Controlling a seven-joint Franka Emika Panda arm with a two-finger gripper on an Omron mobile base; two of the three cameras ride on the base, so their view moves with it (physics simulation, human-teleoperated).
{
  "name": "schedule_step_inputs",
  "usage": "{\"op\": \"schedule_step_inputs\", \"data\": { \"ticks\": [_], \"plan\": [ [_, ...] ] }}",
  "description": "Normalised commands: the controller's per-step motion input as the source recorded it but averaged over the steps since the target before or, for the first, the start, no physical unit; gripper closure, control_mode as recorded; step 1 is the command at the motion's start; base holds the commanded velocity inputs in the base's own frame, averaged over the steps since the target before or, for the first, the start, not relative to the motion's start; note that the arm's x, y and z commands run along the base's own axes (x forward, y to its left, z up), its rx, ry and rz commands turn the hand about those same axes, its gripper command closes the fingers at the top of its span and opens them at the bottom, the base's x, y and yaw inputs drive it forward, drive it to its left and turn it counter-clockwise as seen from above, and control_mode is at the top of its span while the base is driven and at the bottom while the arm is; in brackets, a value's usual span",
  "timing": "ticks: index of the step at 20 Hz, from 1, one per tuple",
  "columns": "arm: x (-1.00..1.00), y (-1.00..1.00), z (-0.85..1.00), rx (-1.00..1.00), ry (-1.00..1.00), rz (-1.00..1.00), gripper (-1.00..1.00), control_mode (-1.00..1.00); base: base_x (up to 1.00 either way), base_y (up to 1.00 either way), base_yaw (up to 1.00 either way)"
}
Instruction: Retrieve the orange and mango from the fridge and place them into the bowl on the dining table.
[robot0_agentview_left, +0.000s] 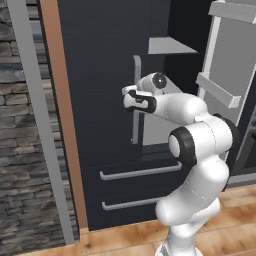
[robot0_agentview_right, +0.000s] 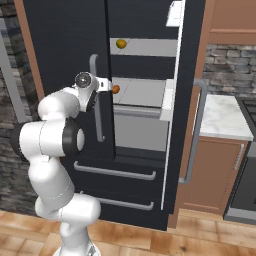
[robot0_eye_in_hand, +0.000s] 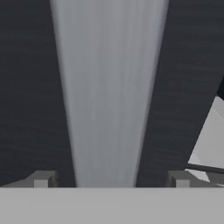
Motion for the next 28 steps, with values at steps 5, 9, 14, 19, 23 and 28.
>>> {"op": "schedule_step_inputs", "data": {
  "ticks": [5, 9, 14, 19, 23, 28],
  "plan": [
    [0.09, 0.01, 0.00, 0.00, 0.02, -0.01, 1.00, -1.00, 0.00, 0.00, 0.00],
    [-0.47, 0.00, 0.16, 0.00, 0.03, -0.06, 1.00, -1.00, 0.00, 0.00, 0.00],
    [-1.00, 0.14, 0.60, 0.05, 0.08, -0.15, 1.00, -1.00, 0.00, 0.00, 0.00],
    [-1.00, 0.60, 0.49, 0.05, 0.00, -0.15, 1.00, -1.00, 0.00, 0.00, 0.00],
    [-1.00, 0.66, 0.54, 0.04, 0.00, -0.13, 1.00, -1.00, 0.00, 0.00, 0.00],
    [-1.00, 0.43, 0.88, -0.01, 0.00, -0.04, 1.00, -1.00, 0.00, 0.00, 0.00]
  ]
}}
